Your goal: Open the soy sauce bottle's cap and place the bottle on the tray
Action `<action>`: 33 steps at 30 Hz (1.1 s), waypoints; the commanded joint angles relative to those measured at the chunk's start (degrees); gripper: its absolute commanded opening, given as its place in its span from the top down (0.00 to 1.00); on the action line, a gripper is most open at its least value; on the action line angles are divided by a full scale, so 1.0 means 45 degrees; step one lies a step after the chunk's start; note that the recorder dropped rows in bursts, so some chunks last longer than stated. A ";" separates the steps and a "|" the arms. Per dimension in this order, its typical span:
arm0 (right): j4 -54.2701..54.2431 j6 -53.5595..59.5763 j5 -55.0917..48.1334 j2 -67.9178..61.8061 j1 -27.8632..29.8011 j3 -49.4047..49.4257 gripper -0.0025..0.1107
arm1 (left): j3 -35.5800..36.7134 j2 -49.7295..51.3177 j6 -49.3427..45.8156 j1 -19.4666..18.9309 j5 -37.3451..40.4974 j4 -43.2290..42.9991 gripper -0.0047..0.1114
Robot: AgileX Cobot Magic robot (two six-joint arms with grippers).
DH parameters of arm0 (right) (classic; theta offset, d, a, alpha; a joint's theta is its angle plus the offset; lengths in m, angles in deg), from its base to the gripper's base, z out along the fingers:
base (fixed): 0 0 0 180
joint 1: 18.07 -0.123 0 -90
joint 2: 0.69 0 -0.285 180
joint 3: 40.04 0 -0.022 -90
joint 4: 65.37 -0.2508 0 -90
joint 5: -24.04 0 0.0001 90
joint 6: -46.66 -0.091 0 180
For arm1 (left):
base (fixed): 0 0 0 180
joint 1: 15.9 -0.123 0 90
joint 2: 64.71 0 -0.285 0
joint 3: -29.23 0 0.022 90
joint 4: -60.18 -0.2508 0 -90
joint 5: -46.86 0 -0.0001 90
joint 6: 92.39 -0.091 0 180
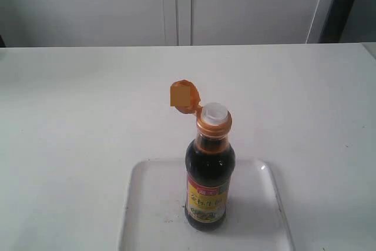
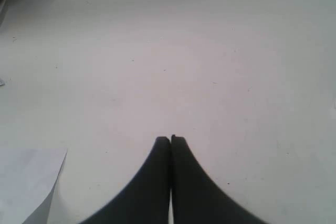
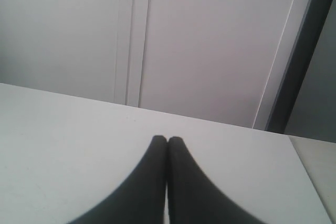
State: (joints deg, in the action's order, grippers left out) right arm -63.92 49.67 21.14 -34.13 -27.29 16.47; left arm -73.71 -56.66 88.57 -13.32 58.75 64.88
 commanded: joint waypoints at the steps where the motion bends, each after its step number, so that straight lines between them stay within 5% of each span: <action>1: 0.0003 -0.0062 0.0001 0.0065 0.0051 0.0061 0.98 | 0.0036 -0.0058 0.0080 -0.0048 -0.0072 0.0071 0.96; 17: 0.0003 -0.0062 0.0001 0.0158 0.0051 0.0162 0.98 | 0.0036 -0.0058 0.0080 -0.0048 -0.0072 0.0071 0.96; 33: 0.0002 -0.0204 -0.2758 0.4353 0.0051 0.1361 0.98 | 0.0036 -0.0058 0.0080 -0.0048 -0.0072 0.0071 0.96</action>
State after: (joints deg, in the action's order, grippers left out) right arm -63.92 49.21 9.46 -17.07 -27.29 20.88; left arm -73.71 -56.66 88.57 -13.32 58.65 64.88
